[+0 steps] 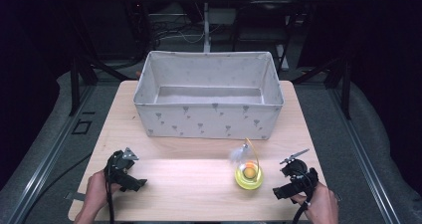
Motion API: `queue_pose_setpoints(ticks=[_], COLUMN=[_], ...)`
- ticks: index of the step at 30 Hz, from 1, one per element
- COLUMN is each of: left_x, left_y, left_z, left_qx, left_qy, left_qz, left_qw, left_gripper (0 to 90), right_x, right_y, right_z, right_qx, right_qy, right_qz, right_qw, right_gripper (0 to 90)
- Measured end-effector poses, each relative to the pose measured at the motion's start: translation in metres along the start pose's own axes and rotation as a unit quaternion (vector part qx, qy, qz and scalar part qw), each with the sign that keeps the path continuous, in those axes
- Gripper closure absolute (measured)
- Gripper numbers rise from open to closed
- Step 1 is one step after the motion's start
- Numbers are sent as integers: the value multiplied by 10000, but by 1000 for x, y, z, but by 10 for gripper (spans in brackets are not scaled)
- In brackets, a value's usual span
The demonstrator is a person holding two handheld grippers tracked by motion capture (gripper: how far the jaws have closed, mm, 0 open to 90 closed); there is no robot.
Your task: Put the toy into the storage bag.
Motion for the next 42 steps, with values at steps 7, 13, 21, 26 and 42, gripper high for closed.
queue_pose_setpoints(ticks=[7, 13, 21, 26, 42], left_x=[-1, -1, -1, -1, -2], left_y=[-1, 1, -1, 0, 1], left_z=[-2, -2, -2, -2, -1], left_qx=[-18, -29, -19, -13, -37], left_qy=[120, 62, 60, 68, 41], left_qz=[-84, -51, -55, -32, -33], left_qw=[9999, 10000, 10000, 10000, 10000], left_gripper=[2, 3, 3, 3, 3], right_x=[-2, -6, -10, -13, -24], right_y=[-2, -8, -15, -19, -45], right_z=[4, 13, 24, 29, 60], right_qx=[-186, -289, -509, -538, -903], right_qy=[10, -88, -205, -264, -632], right_qz=[161, 43, 80, 46, -101], right_qw=[9997, 9995, 9985, 9982, 9939], right_gripper=[75, 78, 71, 54, 37])
Point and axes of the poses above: each handheld gripper's, and its own axes: x roughly forward along the jaws, y roughly out of its underside, z roughly to its left, the point moved 4 cm from there along x, roughly forward along the jaws, and after that the axes turned 15 degrees about -z, right-handed, at the moved point
